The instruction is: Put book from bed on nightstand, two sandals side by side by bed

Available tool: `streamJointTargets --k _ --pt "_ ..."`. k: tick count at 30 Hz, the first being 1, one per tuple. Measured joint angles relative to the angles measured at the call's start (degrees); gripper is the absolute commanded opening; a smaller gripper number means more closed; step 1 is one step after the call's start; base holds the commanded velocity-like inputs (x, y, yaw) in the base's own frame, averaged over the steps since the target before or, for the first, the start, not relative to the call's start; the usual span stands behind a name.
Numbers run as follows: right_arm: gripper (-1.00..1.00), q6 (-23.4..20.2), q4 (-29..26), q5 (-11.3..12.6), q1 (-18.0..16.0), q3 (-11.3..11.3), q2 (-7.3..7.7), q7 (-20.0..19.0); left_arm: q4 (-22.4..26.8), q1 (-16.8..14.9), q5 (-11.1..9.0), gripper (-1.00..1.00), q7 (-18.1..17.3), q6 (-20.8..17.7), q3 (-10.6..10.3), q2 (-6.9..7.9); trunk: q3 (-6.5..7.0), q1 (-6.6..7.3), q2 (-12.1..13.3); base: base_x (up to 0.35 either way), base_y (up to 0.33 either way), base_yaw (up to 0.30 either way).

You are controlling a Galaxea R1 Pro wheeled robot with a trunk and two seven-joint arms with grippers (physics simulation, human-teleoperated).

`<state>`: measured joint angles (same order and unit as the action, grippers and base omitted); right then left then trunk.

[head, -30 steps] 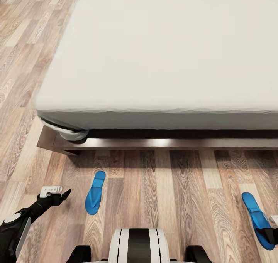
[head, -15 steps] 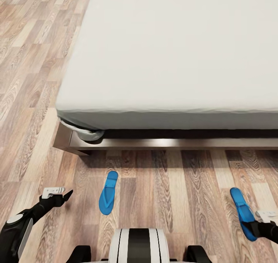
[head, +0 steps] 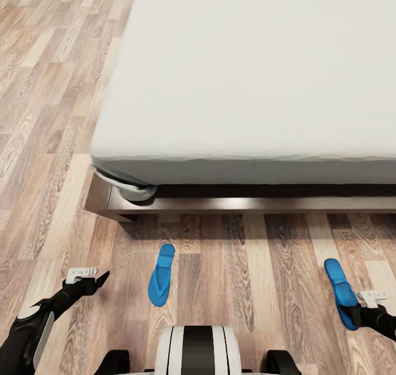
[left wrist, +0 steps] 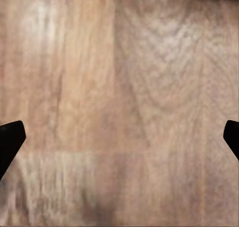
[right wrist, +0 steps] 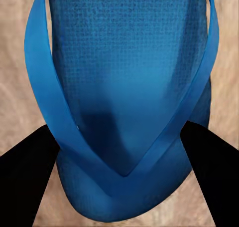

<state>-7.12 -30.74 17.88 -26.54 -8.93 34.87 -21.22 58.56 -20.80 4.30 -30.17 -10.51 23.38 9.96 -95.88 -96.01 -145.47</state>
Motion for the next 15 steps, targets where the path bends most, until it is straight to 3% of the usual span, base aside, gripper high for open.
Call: streamJointTargets --k 7,15 --pt "-1.0 0.01 -0.02 0.05 0.02 0.02 -0.06 0.22 0.0 0.0 0.0 1.0 -0.02 0.0 0.0 -0.33 0.0 0.0 0.0 0.0 0.308 0.0" --pt "-1.0 0.0 -0.02 0.05 0.02 0.0 -0.06 0.23 -0.02 0.0 0.0 1.0 0.0 -0.01 0.0 -0.34 0.0 0.0 0.0 0.0 0.141 0.0"
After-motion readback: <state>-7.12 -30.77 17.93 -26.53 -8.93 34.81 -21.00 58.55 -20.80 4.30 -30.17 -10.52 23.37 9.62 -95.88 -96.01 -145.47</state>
